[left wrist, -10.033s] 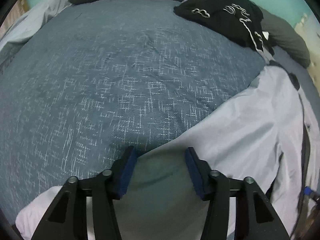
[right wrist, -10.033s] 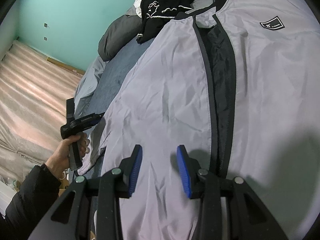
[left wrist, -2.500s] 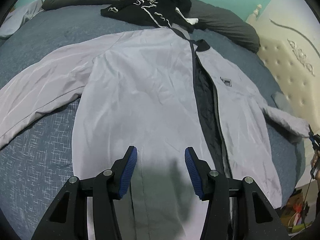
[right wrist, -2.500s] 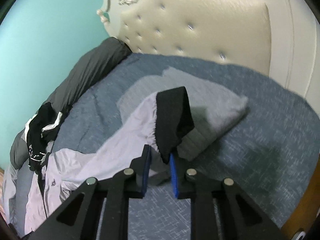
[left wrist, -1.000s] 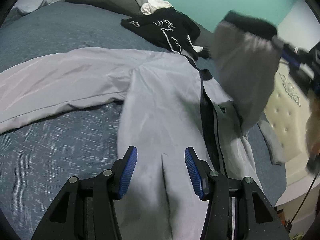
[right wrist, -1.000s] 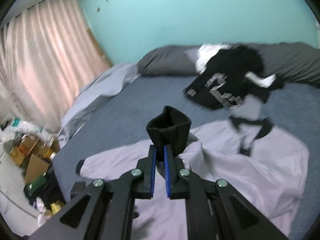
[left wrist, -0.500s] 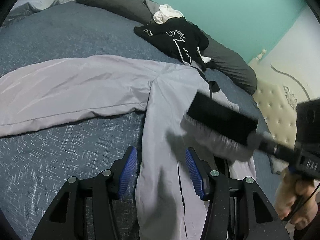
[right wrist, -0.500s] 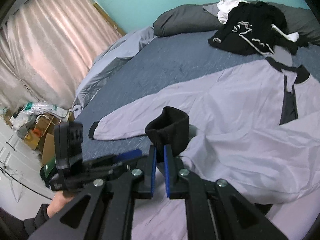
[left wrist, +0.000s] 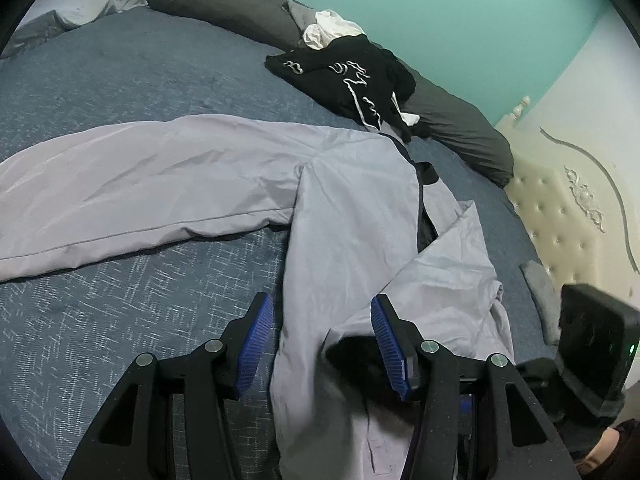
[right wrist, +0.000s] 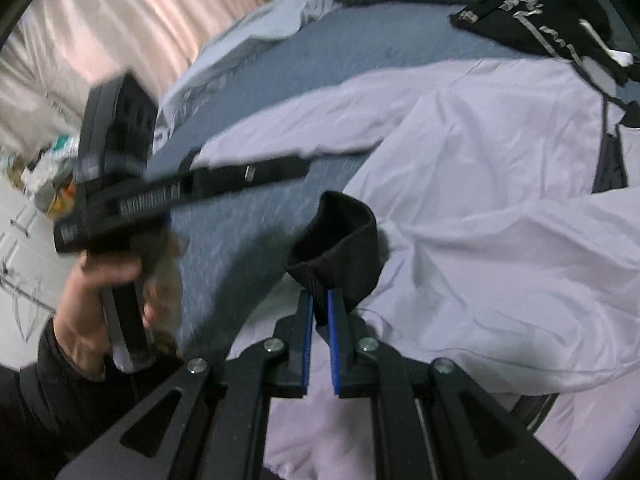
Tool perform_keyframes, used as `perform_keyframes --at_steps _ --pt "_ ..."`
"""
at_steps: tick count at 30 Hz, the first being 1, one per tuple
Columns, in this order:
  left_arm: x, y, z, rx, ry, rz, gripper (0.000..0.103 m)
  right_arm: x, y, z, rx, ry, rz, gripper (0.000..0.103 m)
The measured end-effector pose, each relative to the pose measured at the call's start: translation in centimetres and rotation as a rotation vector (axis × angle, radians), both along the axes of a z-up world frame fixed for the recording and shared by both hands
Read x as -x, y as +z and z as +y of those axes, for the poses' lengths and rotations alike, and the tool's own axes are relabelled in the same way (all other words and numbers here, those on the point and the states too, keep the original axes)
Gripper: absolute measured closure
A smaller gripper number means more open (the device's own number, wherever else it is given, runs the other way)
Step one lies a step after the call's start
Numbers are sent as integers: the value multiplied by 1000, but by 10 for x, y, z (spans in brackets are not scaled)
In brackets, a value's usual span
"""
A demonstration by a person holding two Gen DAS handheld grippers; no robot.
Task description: Fold clothes
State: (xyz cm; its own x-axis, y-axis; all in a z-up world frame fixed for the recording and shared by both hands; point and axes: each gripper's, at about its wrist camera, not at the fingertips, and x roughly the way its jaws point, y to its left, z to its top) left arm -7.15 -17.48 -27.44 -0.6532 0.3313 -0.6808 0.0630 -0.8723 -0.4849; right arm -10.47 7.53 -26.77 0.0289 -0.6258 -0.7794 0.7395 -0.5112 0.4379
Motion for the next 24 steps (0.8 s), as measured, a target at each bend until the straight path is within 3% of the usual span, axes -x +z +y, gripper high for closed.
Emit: perform_keyframes --at_steps 8,9,10,12,17,24 --pt "2 -3 13 36 -36 -15 48 -5 2 24 -16 -16 -28 90" --pt "2 -4 15 42 -42 -17 48 -3 5 32 -3 -38 -36 83" --pt "2 -4 17 48 -48 -18 48 0 8 40 10 -60 -44 69" --pt "3 -4 22 61 -62 -20 48 7 18 62 52 -117 -44 55" --pt "3 -2 26 70 -83 -20 48 27 41 107 98 -218 -14 55" --pt "-1 2 53 97 -170 -14 48 71 35 184 -70 -462 72 55"
